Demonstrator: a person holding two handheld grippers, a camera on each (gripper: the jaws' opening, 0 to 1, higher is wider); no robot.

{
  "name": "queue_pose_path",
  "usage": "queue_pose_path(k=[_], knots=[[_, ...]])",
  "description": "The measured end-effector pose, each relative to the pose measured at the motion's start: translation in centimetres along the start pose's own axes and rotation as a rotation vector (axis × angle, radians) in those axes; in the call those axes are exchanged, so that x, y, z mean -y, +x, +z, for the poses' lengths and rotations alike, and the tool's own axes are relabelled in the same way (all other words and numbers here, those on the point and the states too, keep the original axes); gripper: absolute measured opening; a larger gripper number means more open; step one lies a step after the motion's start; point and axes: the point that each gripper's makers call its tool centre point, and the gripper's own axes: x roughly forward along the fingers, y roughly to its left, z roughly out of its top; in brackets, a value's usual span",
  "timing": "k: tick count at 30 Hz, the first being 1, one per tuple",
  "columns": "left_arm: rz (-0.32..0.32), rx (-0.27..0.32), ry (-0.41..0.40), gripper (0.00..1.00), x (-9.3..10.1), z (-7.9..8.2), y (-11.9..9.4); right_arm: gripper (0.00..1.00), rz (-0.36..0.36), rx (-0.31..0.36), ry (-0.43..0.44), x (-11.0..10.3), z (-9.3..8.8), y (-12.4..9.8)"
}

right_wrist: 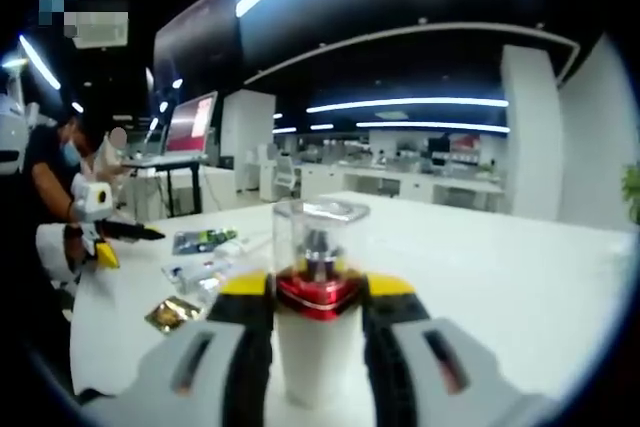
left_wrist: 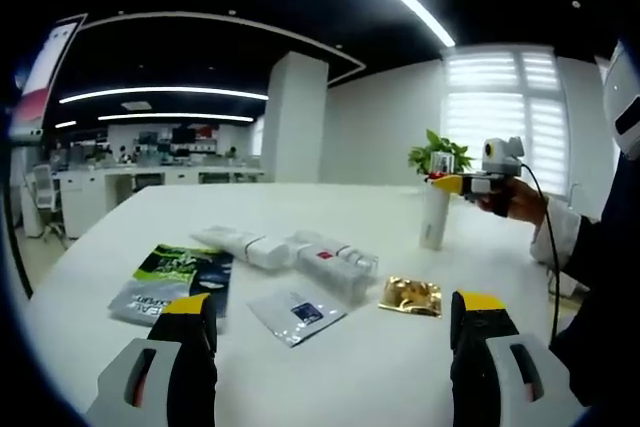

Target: Arrange the skincare products in the storage area until every visible bottle or jar stands upright without overlapping.

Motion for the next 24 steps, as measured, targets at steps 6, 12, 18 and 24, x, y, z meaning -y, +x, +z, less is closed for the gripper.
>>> queue_pose_path(k=[6,12,18,24], knots=[[0.009,-0.003,-0.005,1.00,-0.2,-0.2,0.2,0.33,0.026,-0.008,-0.011,0.0,-0.1,0.1],[0.009,-0.009,0.000,1.00,-0.1,-0.3,0.4,0.33,0.020,-0.009,-0.015,0.3,-0.2,0.0],[0.032,-0.010,0.022,1.00,-1.2,0.3,0.4,0.34,0.017,0.040,0.060,0.3,-0.2,0.0],[0.047,0.010,0.034,1.00,-2.3,1.5,0.3,0.38,0.013,0.087,0.078,0.2,0.9,-0.3]])
